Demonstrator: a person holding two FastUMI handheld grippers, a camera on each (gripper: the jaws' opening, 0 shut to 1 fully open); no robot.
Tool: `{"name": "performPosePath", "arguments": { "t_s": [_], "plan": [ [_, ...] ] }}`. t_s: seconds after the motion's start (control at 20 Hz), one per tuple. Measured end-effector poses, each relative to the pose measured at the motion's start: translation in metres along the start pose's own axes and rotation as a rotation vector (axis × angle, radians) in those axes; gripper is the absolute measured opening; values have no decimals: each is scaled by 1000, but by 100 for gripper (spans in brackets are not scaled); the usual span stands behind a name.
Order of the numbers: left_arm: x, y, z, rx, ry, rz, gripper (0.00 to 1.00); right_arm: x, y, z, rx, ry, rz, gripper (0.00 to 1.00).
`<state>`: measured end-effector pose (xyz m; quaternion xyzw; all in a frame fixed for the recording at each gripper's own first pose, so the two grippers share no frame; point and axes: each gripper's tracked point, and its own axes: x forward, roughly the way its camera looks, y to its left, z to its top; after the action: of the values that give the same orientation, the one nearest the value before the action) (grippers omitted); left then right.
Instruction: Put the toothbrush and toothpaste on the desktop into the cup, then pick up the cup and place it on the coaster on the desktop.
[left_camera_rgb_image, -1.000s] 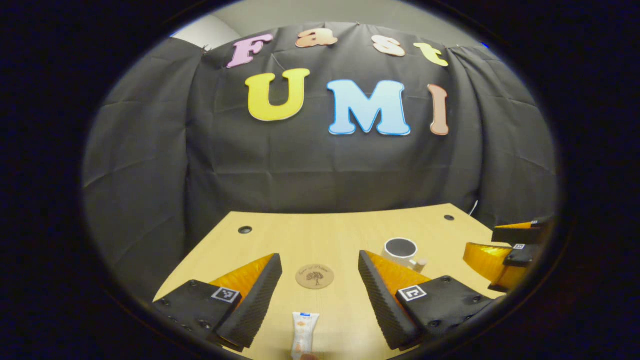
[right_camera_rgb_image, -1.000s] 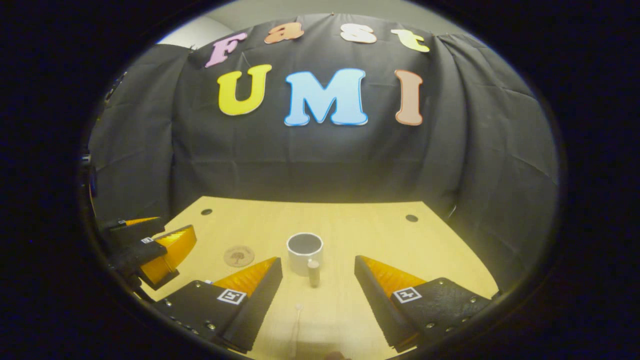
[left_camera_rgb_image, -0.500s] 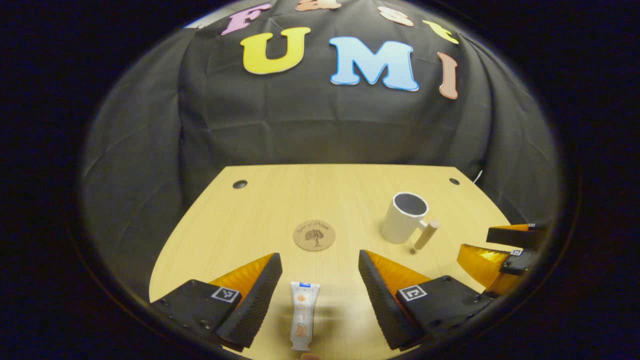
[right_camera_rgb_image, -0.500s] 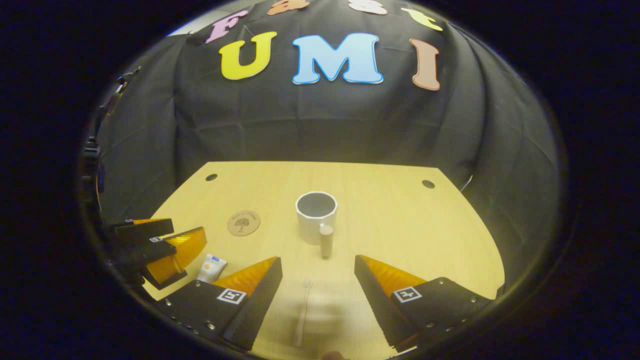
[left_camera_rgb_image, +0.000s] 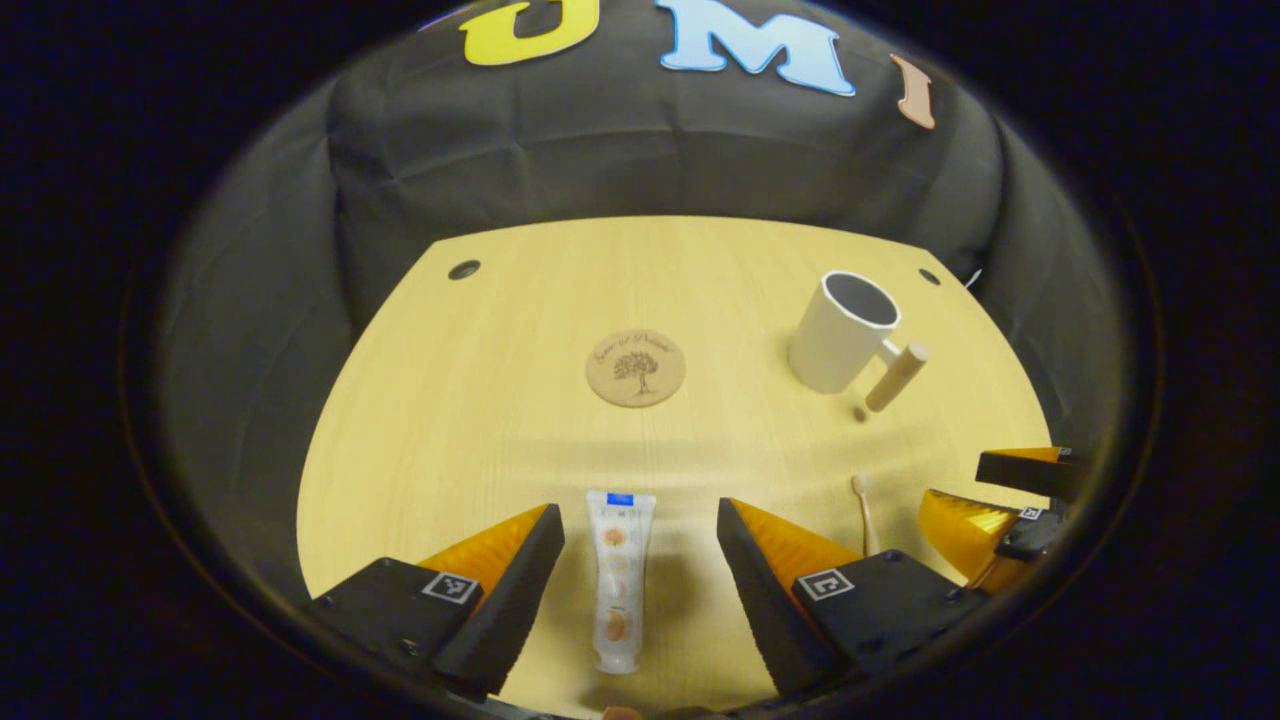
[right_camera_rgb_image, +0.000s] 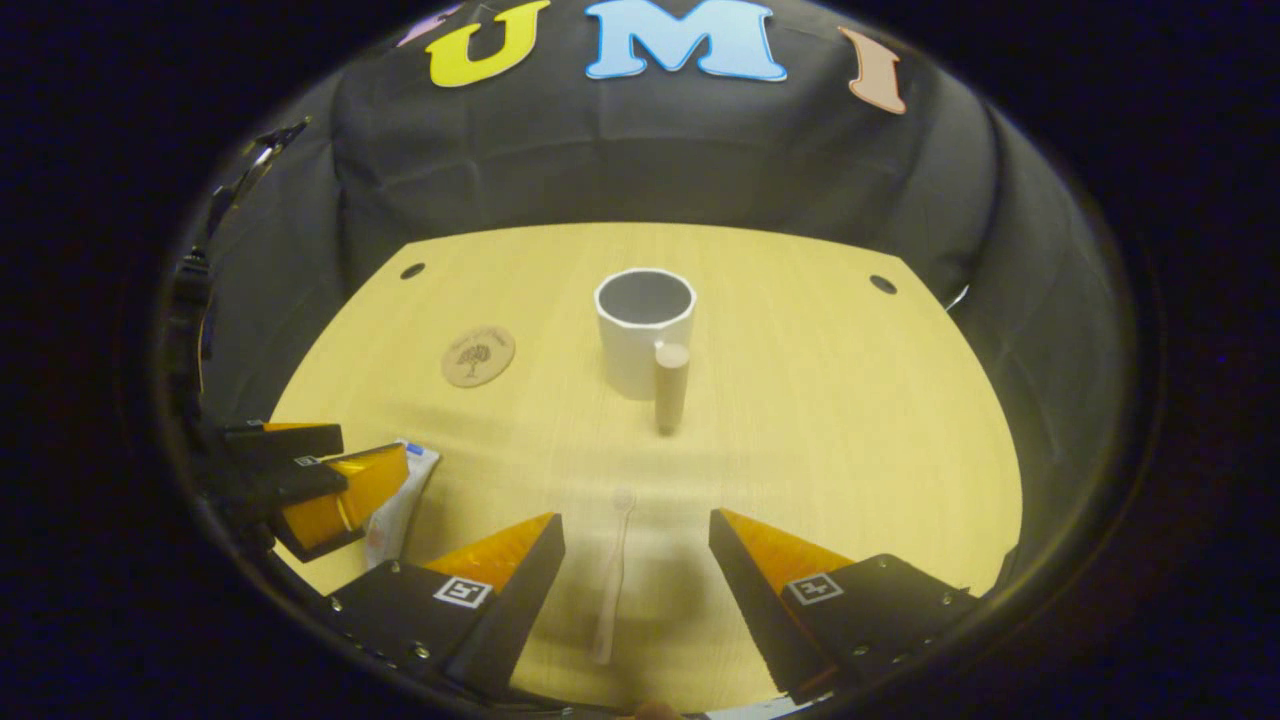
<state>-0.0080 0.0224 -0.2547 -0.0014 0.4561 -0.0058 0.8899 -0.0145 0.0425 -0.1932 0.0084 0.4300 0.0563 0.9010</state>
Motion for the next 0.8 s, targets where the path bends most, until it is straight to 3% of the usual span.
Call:
{"name": "performPosePath", "arguments": {
  "t_s": [0.4, 0.8],
  "plan": [
    [28, 6, -46, -10, 220, -17, 99, 31, 7, -48, -5, 229, 20, 92],
    [37, 10, -66, -16, 306, -18, 99, 41, 14, -74, -43, 364, 23, 90]
  ]
}}
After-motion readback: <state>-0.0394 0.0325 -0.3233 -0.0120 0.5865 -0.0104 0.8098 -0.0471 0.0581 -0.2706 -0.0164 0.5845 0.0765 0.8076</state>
